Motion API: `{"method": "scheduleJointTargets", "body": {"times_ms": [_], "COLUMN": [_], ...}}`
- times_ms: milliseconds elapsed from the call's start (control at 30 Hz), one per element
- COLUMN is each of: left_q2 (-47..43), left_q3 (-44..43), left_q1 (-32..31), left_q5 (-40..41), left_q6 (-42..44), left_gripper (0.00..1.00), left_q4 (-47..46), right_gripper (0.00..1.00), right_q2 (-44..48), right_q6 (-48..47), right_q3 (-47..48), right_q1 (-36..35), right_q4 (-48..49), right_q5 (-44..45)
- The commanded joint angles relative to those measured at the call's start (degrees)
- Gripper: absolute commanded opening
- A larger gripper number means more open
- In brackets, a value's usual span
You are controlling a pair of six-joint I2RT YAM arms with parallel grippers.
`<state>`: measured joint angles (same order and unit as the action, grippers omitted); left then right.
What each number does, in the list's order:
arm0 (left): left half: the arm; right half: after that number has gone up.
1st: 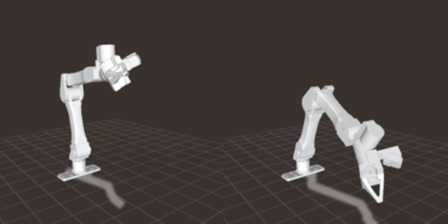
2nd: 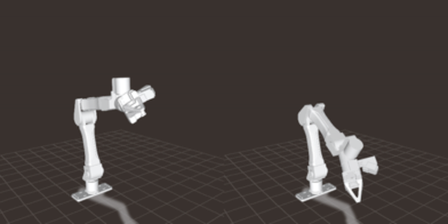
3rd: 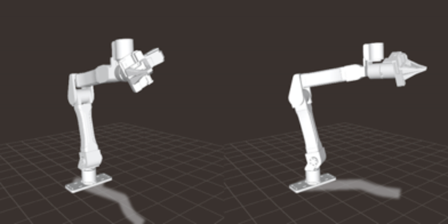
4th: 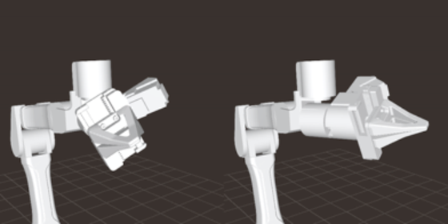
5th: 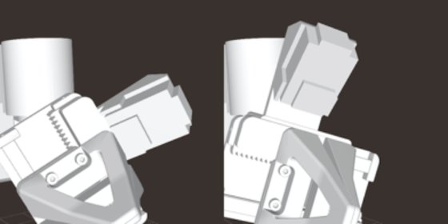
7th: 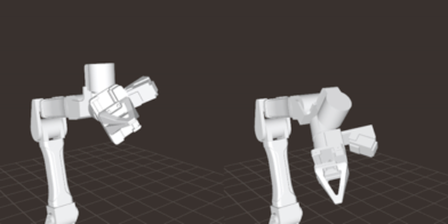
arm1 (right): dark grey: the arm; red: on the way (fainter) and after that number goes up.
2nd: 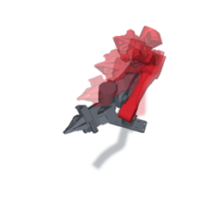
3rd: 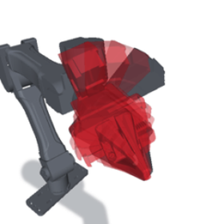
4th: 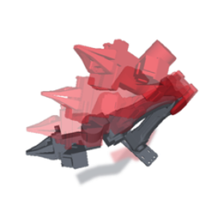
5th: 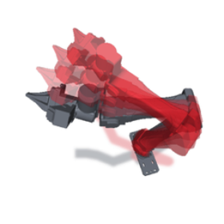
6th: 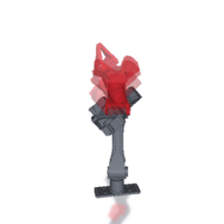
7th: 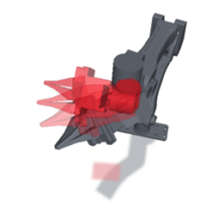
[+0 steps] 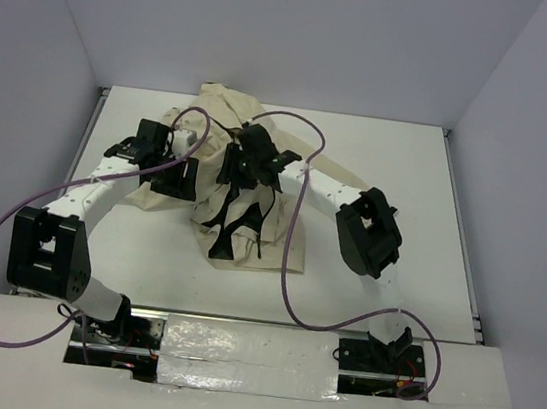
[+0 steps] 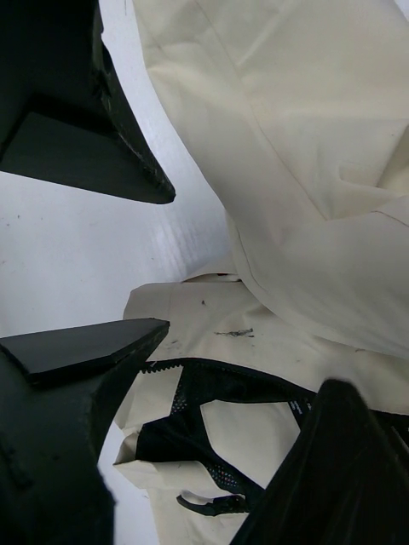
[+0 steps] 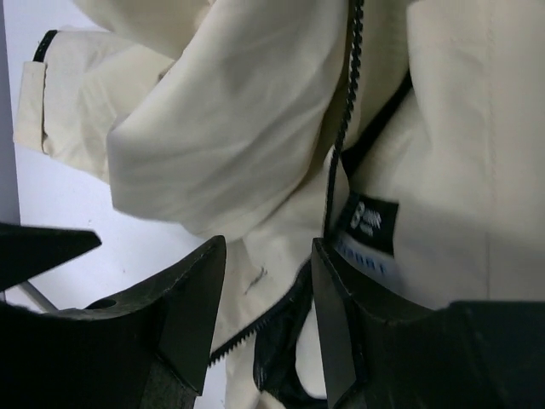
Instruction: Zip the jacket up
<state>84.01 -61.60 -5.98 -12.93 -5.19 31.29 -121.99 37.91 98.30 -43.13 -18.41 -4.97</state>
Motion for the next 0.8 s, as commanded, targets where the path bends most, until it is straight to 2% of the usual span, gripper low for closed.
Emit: {"method": "scheduleJointTargets", "body": {"times_ms": [0, 67, 233, 400, 567, 767], "left_q2": [-1.2, -1.2, -1.5, -1.7, -1.1, -1.4], "left_q3": [-0.1, 0.2, 0.3, 0.1, -0.4, -0.7], "left_q1": [-0.1, -0.2, -0.1, -0.1, -0.2, -0.1], "left_q5": [-0.8, -1.1, -1.3, -0.8, -1.1, -0.8], "left_q6": [-1.1, -1.0, -0.7, -0.3, -0.5, -0.3], "left_gripper": [0.69, 0.69, 0.69, 0.69, 0.69, 0.68], "left_q4": [-1.2, -1.1, -1.0, -0.7, -0.8, -0.4], "right_gripper": [0.53, 0.53, 0.53, 0.54, 0.56, 0.57], "right_q2": [-3.4, -4.9, -8.5, -1.9, 3.2, -2.2], "right_q6": [0.2, 0.6, 1.8, -1.2, -4.0, -4.2], "right_q3": [4.6, 4.9, 9.0, 5.0, 1.2, 6.3], "right_q1": [0.4, 0.8, 1.9, 1.7, 0.2, 1.0], "right_q4": [1.2, 3.0, -0.8, -0.7, -0.8, -3.3], "right_q5": [-0.5, -2.1, -2.7, 0.8, 9.0, 7.3]}}
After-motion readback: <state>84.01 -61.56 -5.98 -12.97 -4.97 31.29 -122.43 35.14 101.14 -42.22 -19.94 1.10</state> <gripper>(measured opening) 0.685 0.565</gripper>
